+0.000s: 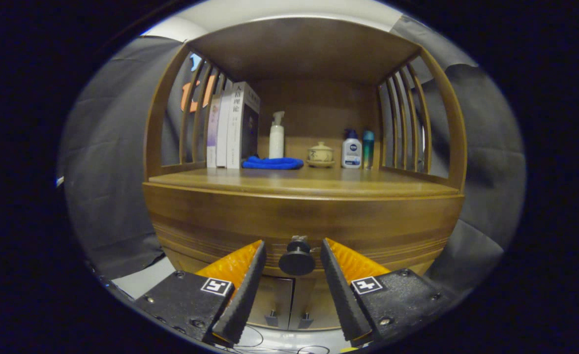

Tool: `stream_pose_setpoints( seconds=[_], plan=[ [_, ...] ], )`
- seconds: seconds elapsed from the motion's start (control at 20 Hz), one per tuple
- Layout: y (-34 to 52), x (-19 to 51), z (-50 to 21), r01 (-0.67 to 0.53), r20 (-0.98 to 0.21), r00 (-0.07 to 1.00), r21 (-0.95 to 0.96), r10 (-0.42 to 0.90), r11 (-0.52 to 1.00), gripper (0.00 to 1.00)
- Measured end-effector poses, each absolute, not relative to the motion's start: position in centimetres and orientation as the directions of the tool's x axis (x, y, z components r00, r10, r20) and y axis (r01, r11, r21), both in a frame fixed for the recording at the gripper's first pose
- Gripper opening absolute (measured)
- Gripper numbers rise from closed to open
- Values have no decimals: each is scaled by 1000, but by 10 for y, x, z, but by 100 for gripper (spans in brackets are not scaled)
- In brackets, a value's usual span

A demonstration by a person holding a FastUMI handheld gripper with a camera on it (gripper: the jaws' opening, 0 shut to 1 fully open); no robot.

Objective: Pull open the drawer, take out the items inside it, and place them on the countertop above the cabinet.

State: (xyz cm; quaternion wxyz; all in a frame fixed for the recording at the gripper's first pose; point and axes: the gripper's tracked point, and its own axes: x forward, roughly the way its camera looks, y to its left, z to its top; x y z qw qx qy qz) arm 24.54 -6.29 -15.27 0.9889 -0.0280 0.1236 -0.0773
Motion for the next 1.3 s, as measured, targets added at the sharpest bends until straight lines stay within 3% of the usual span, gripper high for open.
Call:
stream_pose_setpoints(
  seconds=[0.3, 0.5, 0.8, 1.3],
  plan=[
    [-71, 264, -160, 201, -246, 947, -53, -208, 978, 54],
    [-73, 265, -163, 233, -254, 938, -41, -235, 972, 51],
    [-72, 259, -164, 232, -279, 930, -52, -237, 971, 38],
    [-58, 168, -165, 210, -301, 928, -65, -220, 975, 37]
  ],
)
